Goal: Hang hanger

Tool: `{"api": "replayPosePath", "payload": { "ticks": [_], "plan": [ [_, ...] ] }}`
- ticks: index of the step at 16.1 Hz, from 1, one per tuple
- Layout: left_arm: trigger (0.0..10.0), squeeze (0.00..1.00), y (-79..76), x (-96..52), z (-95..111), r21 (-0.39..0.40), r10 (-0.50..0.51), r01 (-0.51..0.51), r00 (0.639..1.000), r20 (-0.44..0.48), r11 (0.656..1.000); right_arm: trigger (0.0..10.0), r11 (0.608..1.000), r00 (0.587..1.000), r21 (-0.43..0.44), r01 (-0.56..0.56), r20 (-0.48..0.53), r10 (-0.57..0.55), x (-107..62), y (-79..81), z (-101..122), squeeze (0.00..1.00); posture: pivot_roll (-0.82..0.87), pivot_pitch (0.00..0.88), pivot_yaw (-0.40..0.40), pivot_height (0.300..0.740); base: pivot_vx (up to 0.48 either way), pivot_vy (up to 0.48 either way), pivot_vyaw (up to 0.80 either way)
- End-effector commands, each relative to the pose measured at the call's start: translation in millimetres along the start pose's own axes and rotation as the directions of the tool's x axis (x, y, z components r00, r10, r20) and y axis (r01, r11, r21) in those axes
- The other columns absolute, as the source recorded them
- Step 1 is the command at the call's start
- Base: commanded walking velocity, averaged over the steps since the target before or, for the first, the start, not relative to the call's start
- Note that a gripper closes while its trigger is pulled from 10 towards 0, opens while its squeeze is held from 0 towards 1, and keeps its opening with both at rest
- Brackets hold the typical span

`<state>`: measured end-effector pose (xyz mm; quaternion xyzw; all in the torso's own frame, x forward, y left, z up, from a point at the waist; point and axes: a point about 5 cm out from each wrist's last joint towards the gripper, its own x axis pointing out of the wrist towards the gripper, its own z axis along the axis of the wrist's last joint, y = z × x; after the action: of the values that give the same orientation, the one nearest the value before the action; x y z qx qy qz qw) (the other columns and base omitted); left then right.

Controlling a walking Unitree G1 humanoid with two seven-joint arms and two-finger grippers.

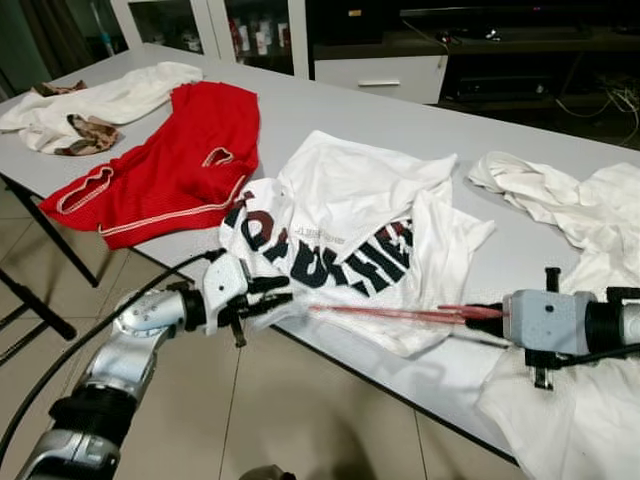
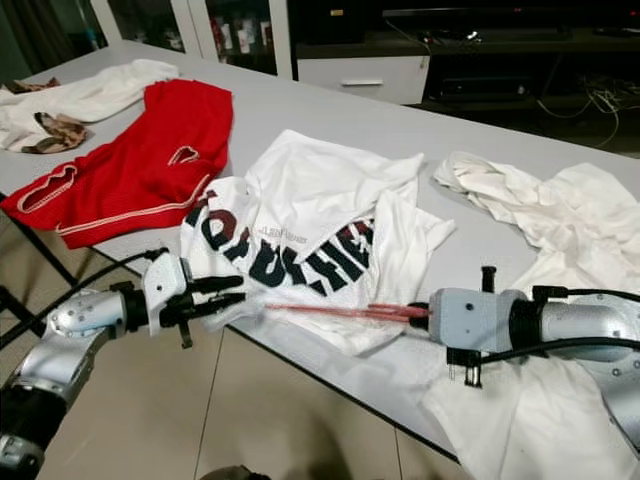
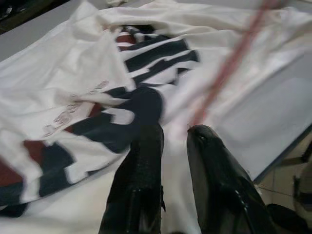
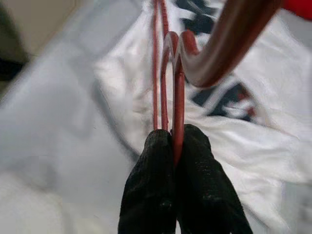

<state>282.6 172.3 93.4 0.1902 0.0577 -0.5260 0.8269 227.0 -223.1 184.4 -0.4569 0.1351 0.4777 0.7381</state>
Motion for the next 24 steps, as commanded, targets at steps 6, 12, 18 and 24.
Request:
{"api": "replayPosePath", "payload": {
  "ticks": [6,12,18,24],
  "plan": [
    [10.0,0.0,-18.9,-0.7,-20,-0.029,-0.04,0.037,0.993,-0.111,0.999,10.0,0.982,0.979,-0.087,0.169,-0.096,-0.178,3.5,-24.8,-11,0.0,-0.12,0.0,0.085,0.736,0.0,0.0,0.0],
    [10.0,0.0,1.1,-2.0,-8,0.03,0.115,-0.113,0.992,-0.052,0.993,10.0,0.999,0.999,0.028,-0.025,-0.03,0.026,-12.5,-2.2,-8,0.0,-0.12,0.0,0.089,0.736,0.0,0.0,0.0],
    [10.0,0.0,10.9,-3.4,-4,0.01,0.15,-0.149,0.988,-0.023,0.989,10.0,0.997,0.999,0.071,-0.041,0.007,0.041,-21.6,-0.7,-6,0.0,-0.13,0.0,0.099,0.736,0.0,0.0,0.0],
    [10.0,1.0,-2.4,7.1,-36,-0.18,0.16,-0.165,0.986,-0.046,0.97,10.0,0.996,0.99,0.09,0.023,0.137,-0.036,-33.6,-13.7,14,0.0,-0.13,0.0,0.105,0.736,0.0,0.0,0.0]
  ]
}}
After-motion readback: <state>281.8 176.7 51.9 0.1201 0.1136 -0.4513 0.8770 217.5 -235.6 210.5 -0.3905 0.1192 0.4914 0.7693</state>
